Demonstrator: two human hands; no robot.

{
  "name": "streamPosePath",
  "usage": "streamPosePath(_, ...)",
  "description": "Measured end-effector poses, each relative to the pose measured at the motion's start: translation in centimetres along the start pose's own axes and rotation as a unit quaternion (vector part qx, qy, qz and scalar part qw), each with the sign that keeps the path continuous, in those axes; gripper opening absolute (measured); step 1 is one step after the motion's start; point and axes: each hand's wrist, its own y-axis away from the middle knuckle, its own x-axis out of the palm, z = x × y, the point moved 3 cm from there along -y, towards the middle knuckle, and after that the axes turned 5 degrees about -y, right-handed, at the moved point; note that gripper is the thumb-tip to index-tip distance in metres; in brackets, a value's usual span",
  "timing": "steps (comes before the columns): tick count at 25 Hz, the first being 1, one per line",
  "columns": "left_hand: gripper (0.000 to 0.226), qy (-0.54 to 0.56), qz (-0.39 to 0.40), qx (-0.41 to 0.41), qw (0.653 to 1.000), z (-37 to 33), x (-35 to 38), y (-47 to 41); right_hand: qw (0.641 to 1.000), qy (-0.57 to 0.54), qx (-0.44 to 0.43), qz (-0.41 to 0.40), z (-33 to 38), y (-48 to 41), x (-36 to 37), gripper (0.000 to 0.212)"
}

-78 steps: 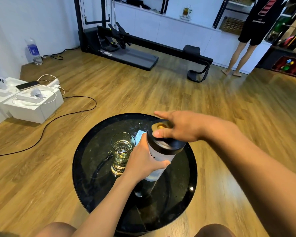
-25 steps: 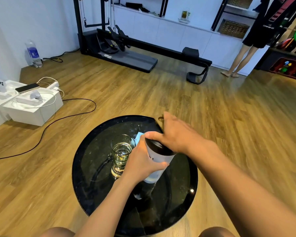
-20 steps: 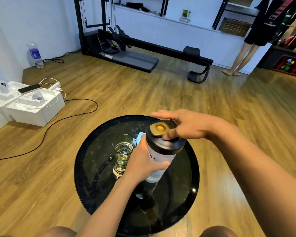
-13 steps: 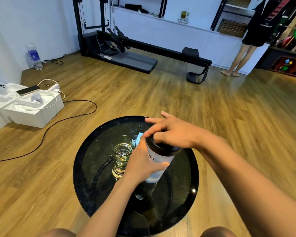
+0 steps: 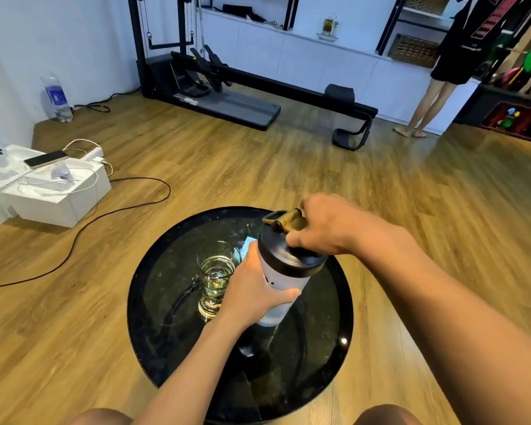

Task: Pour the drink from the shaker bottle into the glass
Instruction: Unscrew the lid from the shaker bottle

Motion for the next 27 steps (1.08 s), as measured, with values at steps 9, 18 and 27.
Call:
streamPosePath(9, 0.085, -0.005, 0.001, -0.002, 1.000, 0.1, 0.0, -0.1, 0.993, 0.013, 0.037, -0.112, -0.5, -0.4, 0.3, 0.066)
streamPosePath(18, 0.102, -0.011, 0.000, -0.003, 1.000, 0.1, -0.2, -0.2, 0.987, -0.147, -0.062, 0.010, 1.1, -0.3, -0.4, 0.038)
streamPosePath(27, 0.107, -0.021, -0.001, 0.000, 1.000, 0.0, -0.3, 0.0, 0.990, -0.096, -0.042, -0.098, -0.3, -1.0, 0.9, 0.035)
